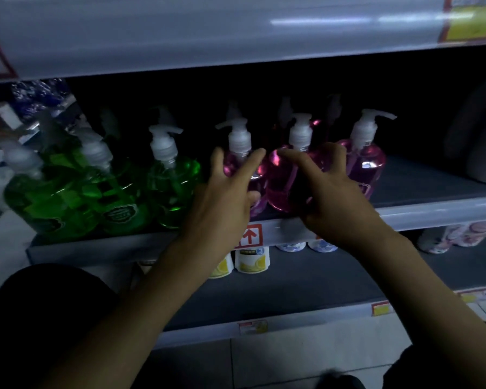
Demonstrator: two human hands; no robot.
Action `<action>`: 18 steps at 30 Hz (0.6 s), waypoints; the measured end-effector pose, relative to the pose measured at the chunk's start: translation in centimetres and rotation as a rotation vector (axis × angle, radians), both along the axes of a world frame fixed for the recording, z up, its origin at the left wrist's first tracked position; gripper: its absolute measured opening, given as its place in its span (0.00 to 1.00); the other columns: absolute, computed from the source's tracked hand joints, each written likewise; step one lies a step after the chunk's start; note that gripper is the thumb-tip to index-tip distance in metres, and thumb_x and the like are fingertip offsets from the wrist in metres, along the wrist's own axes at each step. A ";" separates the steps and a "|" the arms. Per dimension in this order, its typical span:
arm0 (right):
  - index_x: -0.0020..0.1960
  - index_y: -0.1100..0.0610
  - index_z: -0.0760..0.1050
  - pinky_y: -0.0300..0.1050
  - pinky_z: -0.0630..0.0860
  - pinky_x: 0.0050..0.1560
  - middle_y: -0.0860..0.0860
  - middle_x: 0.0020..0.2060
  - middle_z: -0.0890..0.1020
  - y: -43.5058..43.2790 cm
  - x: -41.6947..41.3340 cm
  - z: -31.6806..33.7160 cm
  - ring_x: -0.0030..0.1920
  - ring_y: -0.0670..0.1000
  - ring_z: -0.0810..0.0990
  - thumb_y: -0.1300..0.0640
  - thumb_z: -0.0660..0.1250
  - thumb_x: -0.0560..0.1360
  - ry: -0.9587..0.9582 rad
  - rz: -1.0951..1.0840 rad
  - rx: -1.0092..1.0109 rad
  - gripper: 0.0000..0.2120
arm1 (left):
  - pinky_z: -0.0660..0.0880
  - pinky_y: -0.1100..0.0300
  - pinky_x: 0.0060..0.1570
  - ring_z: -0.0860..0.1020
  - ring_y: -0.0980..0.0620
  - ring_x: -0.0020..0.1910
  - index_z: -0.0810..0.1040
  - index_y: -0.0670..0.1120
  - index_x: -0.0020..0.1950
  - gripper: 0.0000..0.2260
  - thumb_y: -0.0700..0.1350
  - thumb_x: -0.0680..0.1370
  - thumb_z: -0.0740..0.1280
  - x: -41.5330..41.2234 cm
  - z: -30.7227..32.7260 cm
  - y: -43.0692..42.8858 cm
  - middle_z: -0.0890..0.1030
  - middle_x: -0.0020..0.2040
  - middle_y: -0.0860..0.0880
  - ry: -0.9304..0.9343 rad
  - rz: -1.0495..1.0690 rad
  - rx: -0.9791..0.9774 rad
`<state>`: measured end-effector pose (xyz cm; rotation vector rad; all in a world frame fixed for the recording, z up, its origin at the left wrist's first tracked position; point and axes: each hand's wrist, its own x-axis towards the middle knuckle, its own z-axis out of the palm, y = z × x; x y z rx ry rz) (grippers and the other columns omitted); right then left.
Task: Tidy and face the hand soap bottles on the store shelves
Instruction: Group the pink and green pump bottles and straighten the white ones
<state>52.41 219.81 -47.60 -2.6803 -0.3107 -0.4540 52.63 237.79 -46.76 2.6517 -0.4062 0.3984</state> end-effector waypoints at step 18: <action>0.74 0.42 0.55 0.53 0.81 0.36 0.55 0.64 0.67 13.8 -2.8 1.4 0.41 0.61 0.81 0.55 0.65 0.74 -0.051 0.138 -0.209 0.32 | 0.68 0.59 0.44 0.75 0.46 0.52 0.68 0.57 0.71 0.20 0.46 0.79 0.63 -2.8 0.8 16.8 0.63 0.71 0.44 -0.147 0.224 -0.042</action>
